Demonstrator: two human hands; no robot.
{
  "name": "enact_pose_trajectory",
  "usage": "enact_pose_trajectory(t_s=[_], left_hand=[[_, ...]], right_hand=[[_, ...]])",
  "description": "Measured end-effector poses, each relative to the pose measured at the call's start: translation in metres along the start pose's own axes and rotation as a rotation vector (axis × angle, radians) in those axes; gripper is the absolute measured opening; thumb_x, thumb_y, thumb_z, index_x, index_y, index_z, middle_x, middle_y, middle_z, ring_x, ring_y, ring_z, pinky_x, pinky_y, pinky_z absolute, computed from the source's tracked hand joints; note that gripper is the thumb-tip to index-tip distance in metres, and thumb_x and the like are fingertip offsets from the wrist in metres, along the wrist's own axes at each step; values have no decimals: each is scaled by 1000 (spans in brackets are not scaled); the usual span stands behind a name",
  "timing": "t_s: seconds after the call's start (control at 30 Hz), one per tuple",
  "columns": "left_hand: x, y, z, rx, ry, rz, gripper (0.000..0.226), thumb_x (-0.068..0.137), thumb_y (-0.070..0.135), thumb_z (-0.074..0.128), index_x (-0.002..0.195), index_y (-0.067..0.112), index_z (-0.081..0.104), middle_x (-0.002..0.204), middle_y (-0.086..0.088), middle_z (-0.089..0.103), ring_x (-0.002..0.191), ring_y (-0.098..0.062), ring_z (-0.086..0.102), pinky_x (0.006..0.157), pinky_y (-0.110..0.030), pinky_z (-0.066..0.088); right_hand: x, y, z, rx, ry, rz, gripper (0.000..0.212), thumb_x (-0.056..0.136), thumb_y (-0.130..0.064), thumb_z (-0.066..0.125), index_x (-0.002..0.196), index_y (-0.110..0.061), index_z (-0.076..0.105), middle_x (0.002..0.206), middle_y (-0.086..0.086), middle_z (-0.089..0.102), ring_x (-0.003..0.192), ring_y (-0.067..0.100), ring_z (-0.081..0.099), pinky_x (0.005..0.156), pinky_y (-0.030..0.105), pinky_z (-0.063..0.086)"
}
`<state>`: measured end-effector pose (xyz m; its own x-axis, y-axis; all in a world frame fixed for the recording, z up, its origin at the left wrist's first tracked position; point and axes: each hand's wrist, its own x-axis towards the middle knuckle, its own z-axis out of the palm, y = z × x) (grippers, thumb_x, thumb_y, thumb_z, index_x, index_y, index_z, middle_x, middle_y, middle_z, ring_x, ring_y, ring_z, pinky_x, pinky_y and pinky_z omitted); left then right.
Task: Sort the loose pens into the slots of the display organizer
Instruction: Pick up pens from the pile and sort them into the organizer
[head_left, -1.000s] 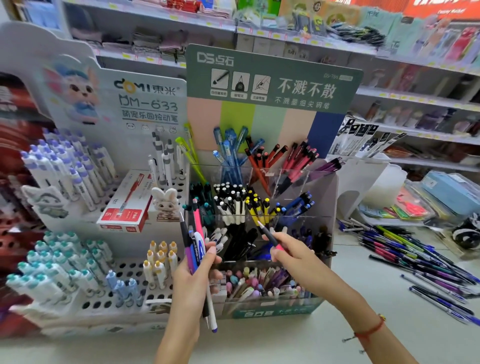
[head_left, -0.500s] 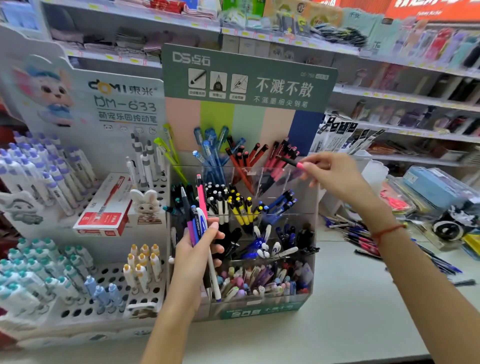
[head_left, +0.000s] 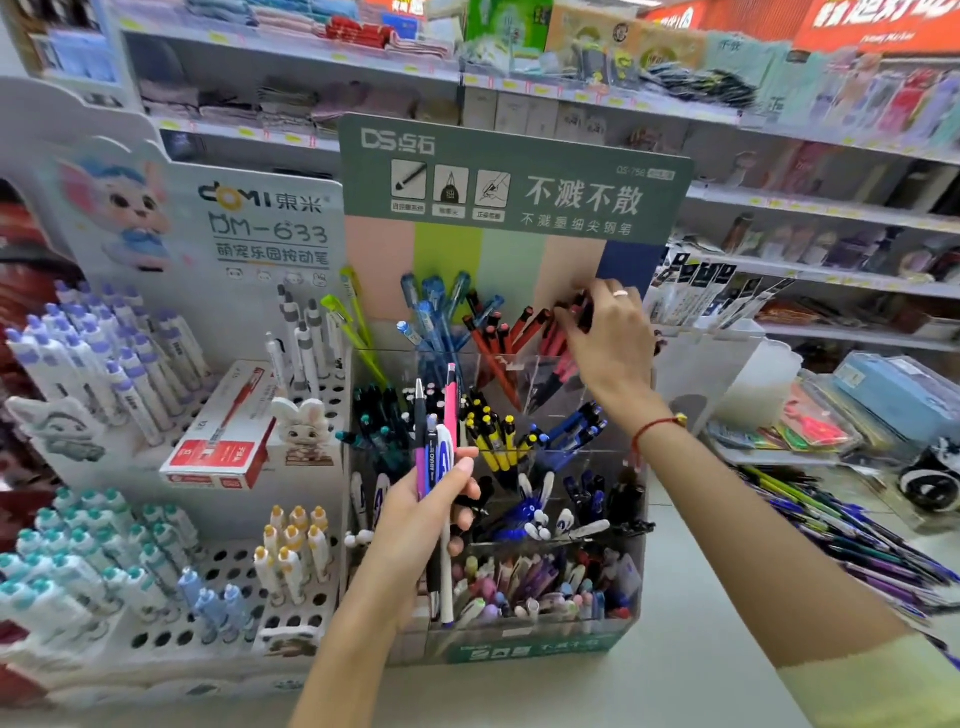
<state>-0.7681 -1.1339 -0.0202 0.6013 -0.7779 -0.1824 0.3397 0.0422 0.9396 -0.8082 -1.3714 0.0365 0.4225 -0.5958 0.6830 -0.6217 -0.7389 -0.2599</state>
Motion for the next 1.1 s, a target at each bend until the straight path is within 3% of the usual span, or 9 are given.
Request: enact_pose_trajectory(t_s=[0.2, 0.33, 0.4, 0.57, 0.73, 0.83, 0.9, 1.0, 1.1], left_hand=[[-3, 1, -1, -94, -153, -49, 29, 89, 27, 57, 115, 15, 64, 63, 7, 51, 46, -4, 40, 39, -17, 30], [1, 2, 6, -97, -248, -85, 42, 77, 33, 62, 115, 14, 64, 63, 6, 51, 45, -5, 38, 38, -16, 27], [2, 2, 10, -81, -263, -103, 38, 80, 31, 62, 113, 12, 63, 63, 5, 53, 44, -5, 39, 37, -16, 26], [5, -1, 14, -46, -219, -98, 10, 87, 27, 61, 80, 21, 61, 62, 5, 47, 44, -6, 34, 38, -17, 26], [7, -1, 17, -51, -174, -109, 17, 94, 24, 56, 104, 13, 63, 66, 4, 54, 49, -6, 43, 40, -17, 29], [7, -2, 15, -91, -133, -116, 22, 93, 23, 56, 111, 14, 64, 66, 5, 55, 50, -6, 45, 39, -17, 31], [6, -2, 14, -98, -131, -120, 23, 93, 24, 56, 112, 14, 63, 66, 5, 55, 49, -6, 44, 38, -17, 31], [5, 0, 13, -116, -144, -128, 22, 93, 26, 55, 110, 11, 58, 68, 4, 55, 48, -7, 42, 37, -16, 30], [2, 2, 12, -171, -155, -140, 18, 94, 29, 53, 100, 12, 48, 69, 5, 52, 46, -6, 38, 35, -15, 28]], right_hand=[[-35, -19, -14, 226, 211, -64, 40, 93, -30, 56, 129, -12, 56, 112, 6, 60, 103, 19, 50, 88, 32, 46], [-72, -50, -44, 730, -370, 82, 26, 92, -31, 61, 117, -22, 62, 89, -3, 68, 79, 11, 63, 74, 30, 53], [-80, -49, -49, 844, -484, 143, 24, 92, -19, 62, 116, -19, 64, 84, -1, 71, 72, 8, 66, 71, 23, 53], [-71, -29, -61, 1019, -342, 314, 21, 92, -6, 61, 111, -12, 62, 75, -8, 71, 63, 6, 64, 57, 17, 50], [-65, -15, -68, 1064, -48, 458, 19, 93, -8, 59, 110, -16, 61, 87, 1, 71, 73, 10, 69, 61, 17, 53], [-41, 1, -65, 923, 354, 457, 18, 95, -10, 57, 111, -18, 55, 87, 0, 68, 76, 10, 69, 71, 26, 57], [-24, 10, -55, 779, 435, 377, 20, 95, -11, 58, 114, -14, 56, 91, 2, 68, 80, 8, 67, 76, 22, 56], [-7, 17, -29, 517, 281, 236, 25, 92, -14, 62, 117, -10, 60, 97, 0, 67, 82, 3, 61, 74, 12, 47], [-5, 18, -4, 295, 36, 111, 29, 91, -22, 63, 119, -15, 62, 111, 3, 66, 105, 20, 57, 85, 27, 46]])
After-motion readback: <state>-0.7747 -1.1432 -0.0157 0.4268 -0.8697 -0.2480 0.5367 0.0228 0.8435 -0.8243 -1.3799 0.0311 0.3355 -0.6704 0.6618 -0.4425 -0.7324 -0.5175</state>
